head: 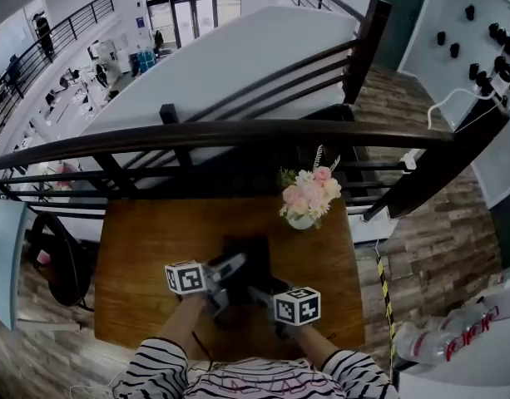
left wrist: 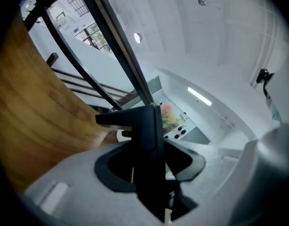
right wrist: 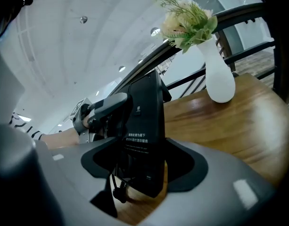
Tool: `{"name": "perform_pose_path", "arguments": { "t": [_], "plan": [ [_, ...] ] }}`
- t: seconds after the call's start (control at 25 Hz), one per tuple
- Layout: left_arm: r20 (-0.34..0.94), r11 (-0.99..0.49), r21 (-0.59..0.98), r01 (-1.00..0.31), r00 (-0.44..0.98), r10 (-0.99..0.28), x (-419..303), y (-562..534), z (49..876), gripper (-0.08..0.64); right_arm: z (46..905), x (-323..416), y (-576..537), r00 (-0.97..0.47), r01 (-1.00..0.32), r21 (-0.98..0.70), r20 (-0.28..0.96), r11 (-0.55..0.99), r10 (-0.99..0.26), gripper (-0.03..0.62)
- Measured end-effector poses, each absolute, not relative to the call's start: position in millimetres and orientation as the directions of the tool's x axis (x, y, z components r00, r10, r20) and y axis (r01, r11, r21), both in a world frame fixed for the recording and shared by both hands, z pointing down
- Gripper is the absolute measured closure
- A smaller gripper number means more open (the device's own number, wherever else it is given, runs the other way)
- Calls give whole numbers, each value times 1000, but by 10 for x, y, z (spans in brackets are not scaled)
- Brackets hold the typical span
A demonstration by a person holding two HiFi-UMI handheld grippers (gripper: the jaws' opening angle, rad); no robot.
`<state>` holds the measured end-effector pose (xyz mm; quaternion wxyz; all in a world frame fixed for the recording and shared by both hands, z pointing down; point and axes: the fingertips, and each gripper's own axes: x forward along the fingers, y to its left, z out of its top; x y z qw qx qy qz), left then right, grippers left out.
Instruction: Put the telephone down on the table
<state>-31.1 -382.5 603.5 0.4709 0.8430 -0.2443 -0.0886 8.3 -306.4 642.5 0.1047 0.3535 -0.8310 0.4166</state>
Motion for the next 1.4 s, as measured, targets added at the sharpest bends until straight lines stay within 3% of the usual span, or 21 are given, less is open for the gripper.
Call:
{"name": "perform_pose_path", "arguments": {
  "t": [0.76,1.4],
  "plan": [
    [71,-443,843,-305,880,-471,35,-5207,6706,380,7178,371,-4441,-722,-682,-637,512,358,-465,304],
    [85,-400,866,-300,877,-474,73,-5532,7141,379,7517,444,-4735,-707,-701,-636,558,323,-435,304]
  ]
}}
